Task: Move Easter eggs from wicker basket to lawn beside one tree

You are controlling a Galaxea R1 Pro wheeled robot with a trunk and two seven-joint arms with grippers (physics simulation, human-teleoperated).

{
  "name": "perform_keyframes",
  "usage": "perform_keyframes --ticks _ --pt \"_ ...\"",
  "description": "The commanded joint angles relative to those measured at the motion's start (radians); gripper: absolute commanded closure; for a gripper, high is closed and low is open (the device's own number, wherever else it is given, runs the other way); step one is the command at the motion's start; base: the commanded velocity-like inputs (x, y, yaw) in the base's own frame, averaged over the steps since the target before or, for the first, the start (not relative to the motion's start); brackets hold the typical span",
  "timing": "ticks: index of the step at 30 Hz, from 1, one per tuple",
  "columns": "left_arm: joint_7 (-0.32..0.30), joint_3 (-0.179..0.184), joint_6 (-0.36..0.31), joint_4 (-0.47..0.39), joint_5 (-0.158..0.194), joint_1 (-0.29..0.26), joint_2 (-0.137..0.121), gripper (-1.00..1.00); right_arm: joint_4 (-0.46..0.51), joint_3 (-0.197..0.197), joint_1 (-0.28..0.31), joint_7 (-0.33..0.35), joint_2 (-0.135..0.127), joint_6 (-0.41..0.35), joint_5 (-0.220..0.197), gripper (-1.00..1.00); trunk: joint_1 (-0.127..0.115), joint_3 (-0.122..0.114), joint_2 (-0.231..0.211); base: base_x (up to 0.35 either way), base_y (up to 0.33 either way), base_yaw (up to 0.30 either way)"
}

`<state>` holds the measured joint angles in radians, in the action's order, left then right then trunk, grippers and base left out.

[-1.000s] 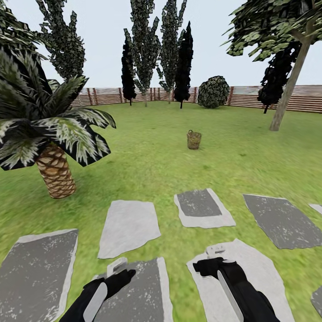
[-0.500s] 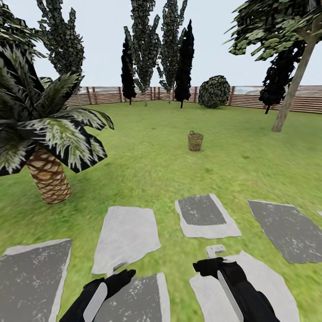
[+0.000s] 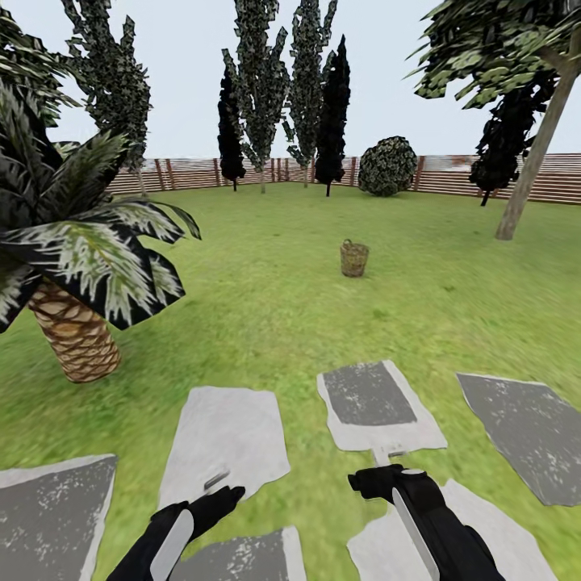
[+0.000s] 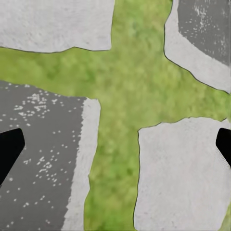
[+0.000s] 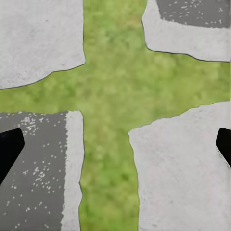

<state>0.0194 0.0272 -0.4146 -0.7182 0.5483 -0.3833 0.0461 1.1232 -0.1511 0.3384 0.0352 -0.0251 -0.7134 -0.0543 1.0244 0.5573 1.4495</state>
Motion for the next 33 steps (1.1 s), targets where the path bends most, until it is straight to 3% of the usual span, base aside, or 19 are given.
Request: perform_keyframes --ticks 1,19,24,33 --pt "0.002 0.000 -0.004 -0.001 0.005 0.000 0.000 -1.00 0.001 -0.002 0.001 -0.001 -0.001 -0.004 -0.005 -1.00 0.001 0.001 0.001 0.334 0.000 0.000" --pt "-0.006 0.003 -0.004 -0.002 0.007 0.000 0.003 -1.00 0.001 -0.002 0.001 -0.001 -0.001 -0.004 -0.005 -1.00 0.001 0.001 0.001 0.334 0.000 0.000" --pt "-0.004 0.029 -0.004 -0.003 0.007 0.000 0.004 -1.00 0.001 -0.002 0.001 -0.001 -0.001 -0.004 -0.005 -1.00 0.001 0.001 0.001 0.334 0.000 0.000" --pt "-0.008 0.037 -0.004 -0.003 0.007 0.000 0.002 -1.00 0.015 -0.020 0.003 0.003 0.002 -0.006 -0.010 -1.00 0.001 0.001 0.001 0.334 0.000 0.000"
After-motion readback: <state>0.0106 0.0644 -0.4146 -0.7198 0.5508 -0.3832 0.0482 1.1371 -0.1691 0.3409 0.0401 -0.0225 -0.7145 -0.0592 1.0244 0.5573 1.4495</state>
